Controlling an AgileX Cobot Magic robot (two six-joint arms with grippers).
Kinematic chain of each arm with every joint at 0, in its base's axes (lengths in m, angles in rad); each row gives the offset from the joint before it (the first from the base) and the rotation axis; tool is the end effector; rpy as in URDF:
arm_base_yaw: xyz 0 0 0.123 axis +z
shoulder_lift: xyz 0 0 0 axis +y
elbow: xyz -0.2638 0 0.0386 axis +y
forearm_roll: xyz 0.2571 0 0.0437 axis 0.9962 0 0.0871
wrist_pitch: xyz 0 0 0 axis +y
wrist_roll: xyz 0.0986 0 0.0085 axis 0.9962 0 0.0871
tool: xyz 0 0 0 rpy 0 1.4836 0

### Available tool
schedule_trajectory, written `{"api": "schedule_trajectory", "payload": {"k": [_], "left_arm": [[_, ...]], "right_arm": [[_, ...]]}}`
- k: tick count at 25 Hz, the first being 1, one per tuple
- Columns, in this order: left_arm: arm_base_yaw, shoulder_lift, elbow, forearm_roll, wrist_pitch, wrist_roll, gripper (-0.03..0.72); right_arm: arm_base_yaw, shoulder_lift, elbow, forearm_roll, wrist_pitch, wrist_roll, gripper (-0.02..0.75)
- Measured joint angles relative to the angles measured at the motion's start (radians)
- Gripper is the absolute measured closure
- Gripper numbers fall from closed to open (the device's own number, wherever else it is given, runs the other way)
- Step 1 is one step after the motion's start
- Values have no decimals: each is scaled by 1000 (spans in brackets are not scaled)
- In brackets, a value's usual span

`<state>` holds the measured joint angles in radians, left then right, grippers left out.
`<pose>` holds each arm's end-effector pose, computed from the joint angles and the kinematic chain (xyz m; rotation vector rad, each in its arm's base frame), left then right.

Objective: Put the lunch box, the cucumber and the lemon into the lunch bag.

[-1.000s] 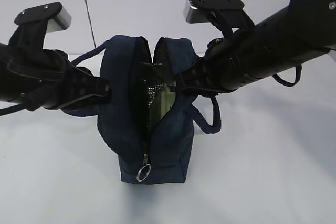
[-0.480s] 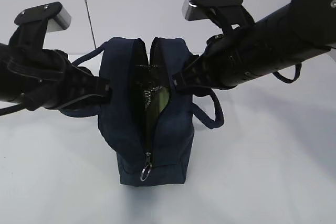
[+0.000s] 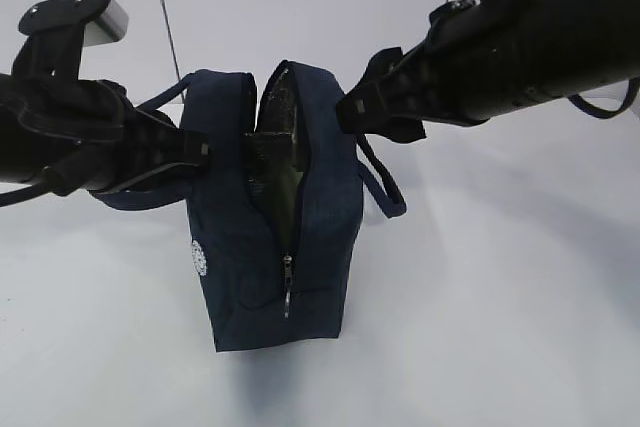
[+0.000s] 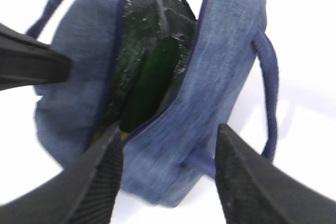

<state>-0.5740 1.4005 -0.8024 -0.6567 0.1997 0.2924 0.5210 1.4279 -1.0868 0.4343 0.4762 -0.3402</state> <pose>0.2515 -0.1770 0.2198 0.3206 2.2906 -0.6263 0.2787 0.1820 0.2828 -0.6376 2.2103 0.5195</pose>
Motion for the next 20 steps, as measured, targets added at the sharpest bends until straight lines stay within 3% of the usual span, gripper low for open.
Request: {"api": "schedule_trajectory", "payload": {"k": [7,14,18,20], "left_arm": [[0,29,0,0,-12,0,687],[0,60,0,4,-43,0,687],[0,75,0,6,-58,0,687],[0,90,0,6,-70,0,687]], "right_arm": [[0,-49,0,20,123,0,330],[0,-130,114,42,75,-4,330],[0,-211,271,156,-11,-103,330],[0,-239,337,287,-46,-235,330]]}}
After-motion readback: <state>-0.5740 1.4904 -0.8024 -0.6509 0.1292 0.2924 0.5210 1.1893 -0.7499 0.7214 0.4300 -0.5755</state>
